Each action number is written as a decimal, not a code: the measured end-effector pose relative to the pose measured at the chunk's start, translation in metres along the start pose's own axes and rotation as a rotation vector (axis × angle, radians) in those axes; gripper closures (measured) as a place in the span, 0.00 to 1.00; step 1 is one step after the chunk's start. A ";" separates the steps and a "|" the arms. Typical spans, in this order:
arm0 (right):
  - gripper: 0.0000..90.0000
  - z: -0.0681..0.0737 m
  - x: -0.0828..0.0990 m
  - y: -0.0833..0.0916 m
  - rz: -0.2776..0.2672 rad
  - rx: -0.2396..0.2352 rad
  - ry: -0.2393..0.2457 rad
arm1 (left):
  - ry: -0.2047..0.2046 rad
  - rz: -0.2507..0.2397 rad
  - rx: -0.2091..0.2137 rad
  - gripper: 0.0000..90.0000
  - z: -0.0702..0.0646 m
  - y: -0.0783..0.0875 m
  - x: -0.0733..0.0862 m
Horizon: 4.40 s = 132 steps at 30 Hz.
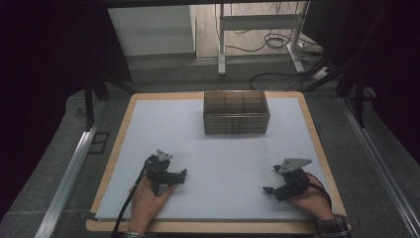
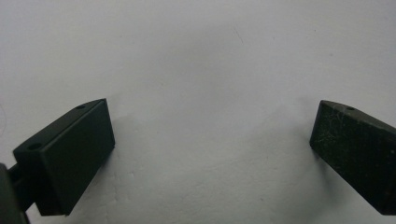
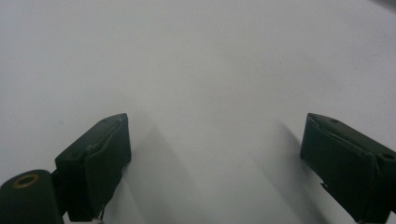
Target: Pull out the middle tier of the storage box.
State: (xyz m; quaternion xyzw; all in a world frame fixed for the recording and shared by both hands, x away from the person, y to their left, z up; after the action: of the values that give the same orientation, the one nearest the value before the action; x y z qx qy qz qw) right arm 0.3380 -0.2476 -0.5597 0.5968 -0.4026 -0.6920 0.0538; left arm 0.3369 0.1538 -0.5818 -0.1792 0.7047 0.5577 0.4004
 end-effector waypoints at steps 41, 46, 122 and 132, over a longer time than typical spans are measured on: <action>0.31 -0.001 -0.025 0.002 0.041 0.118 0.133 | 0.000 0.000 0.000 0.00 0.000 0.000 0.000; 0.33 -0.002 -0.028 0.000 0.050 0.134 0.167 | 0.000 0.000 0.000 0.00 0.000 0.000 0.000; 0.56 -0.016 -0.073 -0.058 0.095 0.390 0.558 | 0.001 0.001 0.000 0.00 0.000 0.000 0.000; 0.59 -0.017 -0.082 -0.068 0.092 0.441 0.610 | 0.001 0.001 0.000 0.00 0.000 0.000 0.000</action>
State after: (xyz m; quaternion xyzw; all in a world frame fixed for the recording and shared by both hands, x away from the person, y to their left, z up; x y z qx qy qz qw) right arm 0.4034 -0.1651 -0.5371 0.7541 -0.5337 -0.3759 0.0725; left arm 0.3369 0.1539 -0.5818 -0.1792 0.7049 0.5577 0.3999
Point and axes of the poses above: each handheld gripper's, and its own axes: y roughly backward along the jaws, x roughly out of its underside, z roughly to its left, the point moved 4 cm from there along -y, roughly forward along the jaws, and after that the axes turned 7 degrees about -z, right-handed, at the moved point
